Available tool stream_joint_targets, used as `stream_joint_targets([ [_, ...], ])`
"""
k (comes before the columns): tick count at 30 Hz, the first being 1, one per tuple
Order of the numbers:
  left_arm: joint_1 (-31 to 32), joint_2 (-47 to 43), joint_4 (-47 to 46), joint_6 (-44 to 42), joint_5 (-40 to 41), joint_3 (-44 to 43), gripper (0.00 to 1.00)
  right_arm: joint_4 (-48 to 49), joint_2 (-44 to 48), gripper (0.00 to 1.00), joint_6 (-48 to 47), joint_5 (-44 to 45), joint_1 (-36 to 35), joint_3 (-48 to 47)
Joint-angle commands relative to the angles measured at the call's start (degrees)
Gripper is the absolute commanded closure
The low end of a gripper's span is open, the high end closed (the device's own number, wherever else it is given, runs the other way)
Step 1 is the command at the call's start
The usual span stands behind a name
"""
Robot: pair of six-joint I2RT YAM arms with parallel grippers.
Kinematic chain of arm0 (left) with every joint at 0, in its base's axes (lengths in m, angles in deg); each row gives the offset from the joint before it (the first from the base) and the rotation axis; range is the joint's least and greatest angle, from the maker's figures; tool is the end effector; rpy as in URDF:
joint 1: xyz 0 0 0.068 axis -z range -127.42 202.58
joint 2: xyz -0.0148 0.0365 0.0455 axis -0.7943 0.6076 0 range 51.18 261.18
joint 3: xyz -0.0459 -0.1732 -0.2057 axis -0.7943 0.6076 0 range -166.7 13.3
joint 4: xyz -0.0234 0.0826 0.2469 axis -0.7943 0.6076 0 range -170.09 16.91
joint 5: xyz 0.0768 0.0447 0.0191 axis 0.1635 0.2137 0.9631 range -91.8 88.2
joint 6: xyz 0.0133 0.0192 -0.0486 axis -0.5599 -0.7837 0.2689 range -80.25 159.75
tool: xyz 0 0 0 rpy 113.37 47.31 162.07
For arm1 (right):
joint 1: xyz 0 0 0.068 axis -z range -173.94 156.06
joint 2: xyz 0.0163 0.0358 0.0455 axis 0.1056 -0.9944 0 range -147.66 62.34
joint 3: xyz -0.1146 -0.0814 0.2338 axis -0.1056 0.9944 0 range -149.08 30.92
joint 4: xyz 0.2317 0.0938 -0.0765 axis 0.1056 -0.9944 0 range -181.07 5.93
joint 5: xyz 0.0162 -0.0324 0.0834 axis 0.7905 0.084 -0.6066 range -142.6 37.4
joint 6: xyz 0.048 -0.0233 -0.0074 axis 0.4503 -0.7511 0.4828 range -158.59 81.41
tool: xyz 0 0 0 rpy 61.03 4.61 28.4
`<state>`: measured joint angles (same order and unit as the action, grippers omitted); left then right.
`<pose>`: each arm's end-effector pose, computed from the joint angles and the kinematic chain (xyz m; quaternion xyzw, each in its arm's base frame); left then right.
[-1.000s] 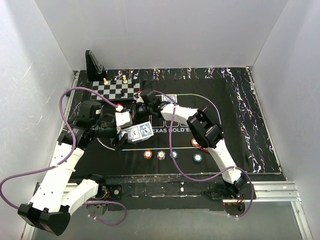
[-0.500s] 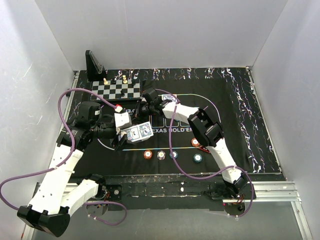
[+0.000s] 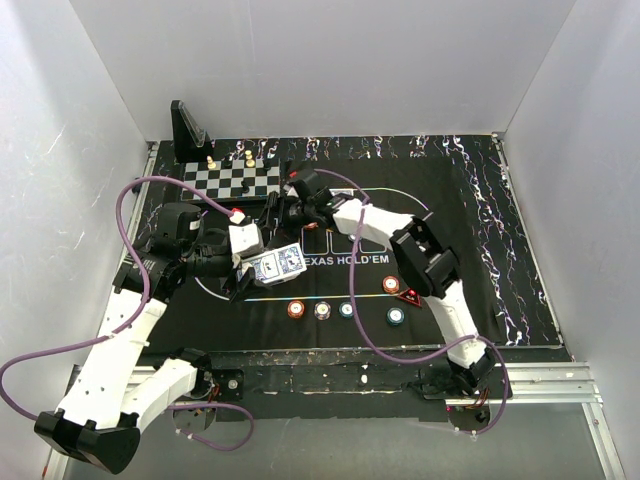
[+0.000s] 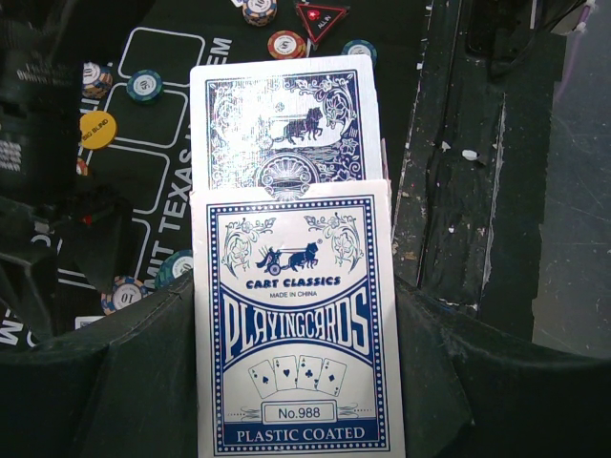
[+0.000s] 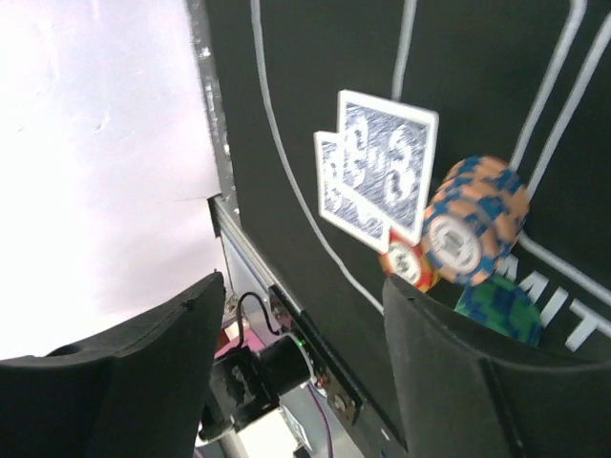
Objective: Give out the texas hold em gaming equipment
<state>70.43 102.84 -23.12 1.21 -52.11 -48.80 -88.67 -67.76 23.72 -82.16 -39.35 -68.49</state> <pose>0.1370 -0.0728 0.3537 0.5360 0.6666 -0.3282 0.4007 0.3505 0.3804 0.1814 0.0102 0.8667 0.4924 0.0791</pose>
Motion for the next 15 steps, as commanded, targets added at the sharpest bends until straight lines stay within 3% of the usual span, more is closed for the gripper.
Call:
stream_joint_targets([
  [1,0.1,-0.9,-0.2,-0.4,-0.7,-0.6,0.66,2.4,12.5,0.21,-2.4,1.0,2.2,3.4],
  [4,0.1,-0.9,-0.4,-0.8,-0.3,0.1,0.66,3.3,19.8,0.16,-3.1,0.6,4.0,8.8],
  [10,0.1,-0.8,-0.8,-1.1,-0.7,0.6,0.66,8.4,34.7,0.13,-1.2,-3.2,8.6,24.2],
  [15,0.1,-0.6,-1.2,-1.6,-0.5,0.9,0.66,11.5,44.0,0.12,-0.1,-6.7,8.8,31.7],
])
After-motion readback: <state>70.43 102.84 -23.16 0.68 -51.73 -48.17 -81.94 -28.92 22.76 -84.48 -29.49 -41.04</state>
